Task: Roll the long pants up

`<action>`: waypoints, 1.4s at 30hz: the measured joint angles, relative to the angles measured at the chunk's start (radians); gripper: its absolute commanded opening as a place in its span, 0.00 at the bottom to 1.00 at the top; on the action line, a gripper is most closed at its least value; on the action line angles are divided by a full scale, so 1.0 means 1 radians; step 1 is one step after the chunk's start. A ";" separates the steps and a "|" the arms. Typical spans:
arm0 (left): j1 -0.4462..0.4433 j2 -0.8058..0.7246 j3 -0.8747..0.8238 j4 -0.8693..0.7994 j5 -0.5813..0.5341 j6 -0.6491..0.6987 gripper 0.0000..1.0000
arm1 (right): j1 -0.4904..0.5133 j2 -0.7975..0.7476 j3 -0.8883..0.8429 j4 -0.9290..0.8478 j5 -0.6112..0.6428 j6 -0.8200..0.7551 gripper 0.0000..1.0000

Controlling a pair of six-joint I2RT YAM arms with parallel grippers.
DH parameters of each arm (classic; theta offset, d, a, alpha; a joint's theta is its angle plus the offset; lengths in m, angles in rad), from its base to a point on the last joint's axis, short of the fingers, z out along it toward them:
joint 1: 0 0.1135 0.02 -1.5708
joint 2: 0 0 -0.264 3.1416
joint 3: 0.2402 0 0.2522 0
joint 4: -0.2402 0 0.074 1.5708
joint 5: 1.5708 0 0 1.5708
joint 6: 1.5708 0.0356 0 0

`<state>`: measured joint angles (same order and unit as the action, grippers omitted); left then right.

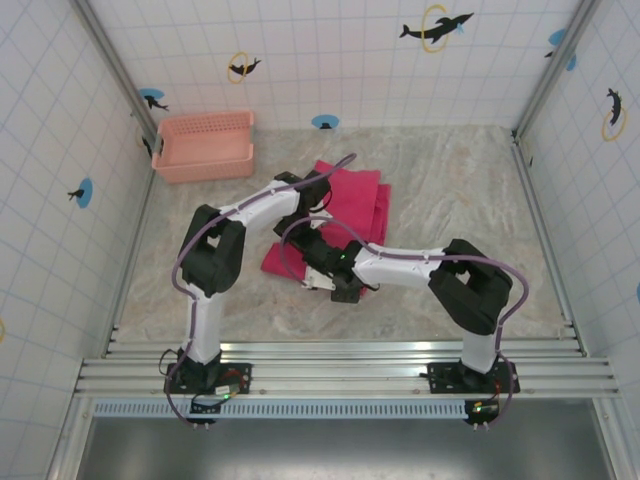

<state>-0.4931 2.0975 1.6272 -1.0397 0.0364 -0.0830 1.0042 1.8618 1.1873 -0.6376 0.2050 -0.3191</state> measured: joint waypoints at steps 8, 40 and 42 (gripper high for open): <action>0.015 0.001 0.071 -0.059 -0.017 0.021 0.97 | -0.086 0.005 0.126 -0.176 -0.288 0.000 0.04; 0.089 -0.051 0.256 -0.153 -0.067 0.037 0.97 | -0.609 0.306 0.376 -0.383 -1.001 0.308 0.15; 0.079 0.020 0.328 -0.159 -0.056 0.030 0.97 | -0.615 0.319 0.390 -0.385 -0.998 0.311 0.15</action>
<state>-0.4145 2.1178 1.9556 -1.1988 -0.0193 -0.0532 0.3893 2.1811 1.5776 -1.0222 -0.7929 -0.0082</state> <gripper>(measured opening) 0.971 0.151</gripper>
